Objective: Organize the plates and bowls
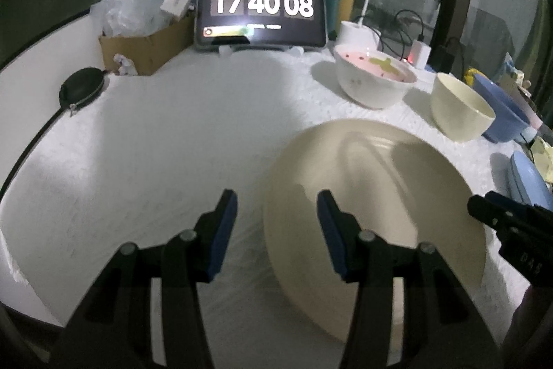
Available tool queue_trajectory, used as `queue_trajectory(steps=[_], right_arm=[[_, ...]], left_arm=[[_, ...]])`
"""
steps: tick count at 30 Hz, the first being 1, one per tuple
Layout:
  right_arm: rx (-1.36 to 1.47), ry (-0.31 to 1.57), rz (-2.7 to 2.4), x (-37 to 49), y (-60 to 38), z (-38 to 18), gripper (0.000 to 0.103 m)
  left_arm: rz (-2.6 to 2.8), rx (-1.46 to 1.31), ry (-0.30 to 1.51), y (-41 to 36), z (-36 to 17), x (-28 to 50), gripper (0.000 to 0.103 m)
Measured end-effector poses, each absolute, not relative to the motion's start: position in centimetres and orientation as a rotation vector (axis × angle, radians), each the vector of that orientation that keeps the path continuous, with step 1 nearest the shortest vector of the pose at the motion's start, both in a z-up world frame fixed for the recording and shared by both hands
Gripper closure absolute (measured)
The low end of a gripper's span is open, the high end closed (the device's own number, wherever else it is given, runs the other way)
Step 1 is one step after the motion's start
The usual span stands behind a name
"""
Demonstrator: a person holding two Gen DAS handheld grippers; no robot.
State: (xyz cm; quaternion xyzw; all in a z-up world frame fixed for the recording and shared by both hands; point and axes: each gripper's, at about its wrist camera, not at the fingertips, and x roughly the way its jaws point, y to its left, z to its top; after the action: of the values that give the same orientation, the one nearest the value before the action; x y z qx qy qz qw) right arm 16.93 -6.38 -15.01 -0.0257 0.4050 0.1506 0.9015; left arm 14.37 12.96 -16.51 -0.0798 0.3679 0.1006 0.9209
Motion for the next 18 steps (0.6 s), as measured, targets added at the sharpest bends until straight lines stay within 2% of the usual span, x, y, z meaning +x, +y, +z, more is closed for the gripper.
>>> queue_trajectory(steps=[10,18], right_arm=[[-0.059,0.882,0.334,17.8,-5.5,-16.3,0.069],[-0.066,0.895,0.356,17.8,-5.1,-16.8,0.070]], left_arm=[[0.183,-0.148,0.825,12.6,-17.6,15.4,0.053],[0.171,-0.116,0.813,12.0,-17.5,15.3,0.054]])
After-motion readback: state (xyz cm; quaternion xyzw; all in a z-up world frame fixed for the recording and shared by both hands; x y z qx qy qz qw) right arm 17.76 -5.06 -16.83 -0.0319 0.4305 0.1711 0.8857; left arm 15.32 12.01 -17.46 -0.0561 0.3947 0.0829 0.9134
